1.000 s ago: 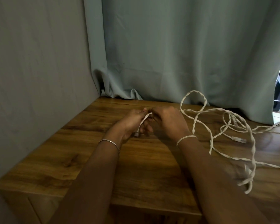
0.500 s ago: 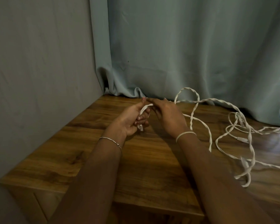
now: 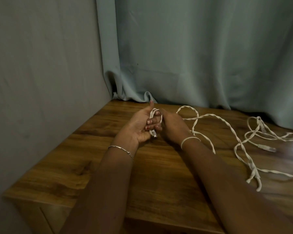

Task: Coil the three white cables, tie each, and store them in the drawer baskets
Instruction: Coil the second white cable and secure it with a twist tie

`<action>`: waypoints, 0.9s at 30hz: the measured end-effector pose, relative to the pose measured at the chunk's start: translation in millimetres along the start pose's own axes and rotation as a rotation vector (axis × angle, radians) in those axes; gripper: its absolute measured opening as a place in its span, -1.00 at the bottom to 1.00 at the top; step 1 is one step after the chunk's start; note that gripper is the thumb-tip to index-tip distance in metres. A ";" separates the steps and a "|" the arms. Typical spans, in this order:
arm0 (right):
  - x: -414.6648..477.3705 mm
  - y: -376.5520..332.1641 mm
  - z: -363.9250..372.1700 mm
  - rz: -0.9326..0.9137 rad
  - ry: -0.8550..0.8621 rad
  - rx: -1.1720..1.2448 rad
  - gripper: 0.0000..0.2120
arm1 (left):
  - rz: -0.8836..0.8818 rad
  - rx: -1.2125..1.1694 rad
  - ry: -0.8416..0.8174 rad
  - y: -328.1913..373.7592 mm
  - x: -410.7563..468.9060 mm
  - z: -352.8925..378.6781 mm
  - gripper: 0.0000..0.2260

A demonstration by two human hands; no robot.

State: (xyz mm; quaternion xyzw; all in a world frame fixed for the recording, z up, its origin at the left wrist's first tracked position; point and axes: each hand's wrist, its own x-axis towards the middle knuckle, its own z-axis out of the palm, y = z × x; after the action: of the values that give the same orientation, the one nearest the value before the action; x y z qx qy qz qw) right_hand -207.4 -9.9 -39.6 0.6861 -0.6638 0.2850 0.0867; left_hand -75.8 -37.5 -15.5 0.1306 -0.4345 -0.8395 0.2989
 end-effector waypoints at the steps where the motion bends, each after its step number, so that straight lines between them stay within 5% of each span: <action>1: 0.8 1.8 3.5 0.013 -0.011 -0.040 -0.71 | 0.046 -0.029 0.066 0.2 1.2 0.9 -0.53; 7: -1.7 1.9 10.1 -0.045 -0.112 -0.203 -0.86 | 0.391 -0.271 0.315 8.4 7.0 -2.7 -0.51; 13: -5.4 -11.6 0.5 -0.217 -0.112 -0.316 -0.78 | 0.532 -0.233 0.360 10.4 10.5 -9.9 -0.54; 21: -12.5 -18.3 -26.9 -0.296 -0.116 -0.358 -0.80 | 0.541 0.340 0.495 -3.5 21.4 -9.8 -0.62; 27: -20.2 -18.3 -46.4 -0.364 0.066 -0.422 -0.82 | 0.419 0.880 0.579 -10.1 26.8 -22.7 -0.56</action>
State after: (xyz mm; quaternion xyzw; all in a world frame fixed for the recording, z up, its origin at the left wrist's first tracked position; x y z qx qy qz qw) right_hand -201.7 32.5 -6.9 0.7512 -0.5710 0.1424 0.2991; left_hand -90.0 -64.3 -35.9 0.3788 -0.6604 -0.4320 0.4835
